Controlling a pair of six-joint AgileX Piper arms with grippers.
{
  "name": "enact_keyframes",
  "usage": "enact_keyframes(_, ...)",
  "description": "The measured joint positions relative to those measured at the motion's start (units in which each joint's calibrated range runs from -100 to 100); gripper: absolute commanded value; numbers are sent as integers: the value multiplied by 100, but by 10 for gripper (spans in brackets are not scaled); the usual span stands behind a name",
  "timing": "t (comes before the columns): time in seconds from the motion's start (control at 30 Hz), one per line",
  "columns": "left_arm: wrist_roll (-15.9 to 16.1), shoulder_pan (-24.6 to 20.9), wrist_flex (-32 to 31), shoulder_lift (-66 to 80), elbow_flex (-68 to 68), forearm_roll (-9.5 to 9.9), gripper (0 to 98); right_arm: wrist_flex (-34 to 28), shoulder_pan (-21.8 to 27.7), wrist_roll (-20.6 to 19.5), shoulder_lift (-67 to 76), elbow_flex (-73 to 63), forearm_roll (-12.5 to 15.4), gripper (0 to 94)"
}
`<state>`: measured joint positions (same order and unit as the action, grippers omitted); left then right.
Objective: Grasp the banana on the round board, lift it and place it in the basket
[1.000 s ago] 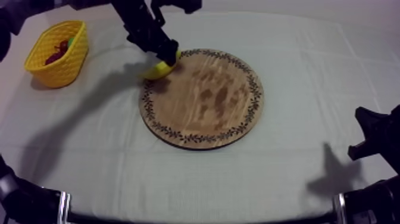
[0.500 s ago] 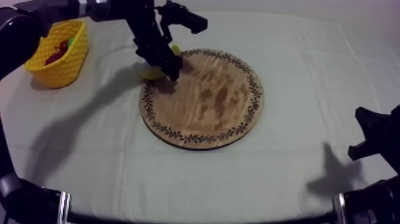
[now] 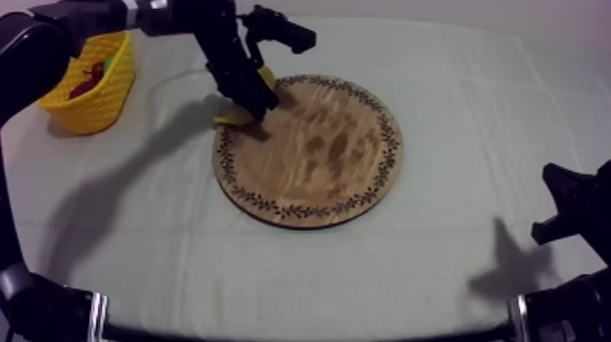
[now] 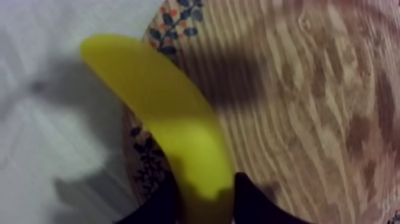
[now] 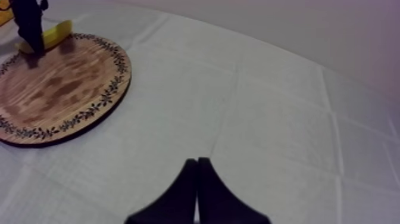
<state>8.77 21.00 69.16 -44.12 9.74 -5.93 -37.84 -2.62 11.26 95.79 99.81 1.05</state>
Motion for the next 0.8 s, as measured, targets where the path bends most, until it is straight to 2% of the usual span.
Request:
enact_keyframes(0.17,-173,34,-71,555,-373,140,40,0,0,0,0,0,0,2)
enact_keyframes(0.43,-511,-115,590,2058,-999,501,32,0,0,0,0,0,0,2)
enact_keyframes(0.53,-530,-302,864,2701,-1144,593,31,0,0,0,0,0,0,2)
enact_keyframes(0.8,-307,-1191,1402,4229,-1083,593,55,-1,0,0,0,0,0,2)
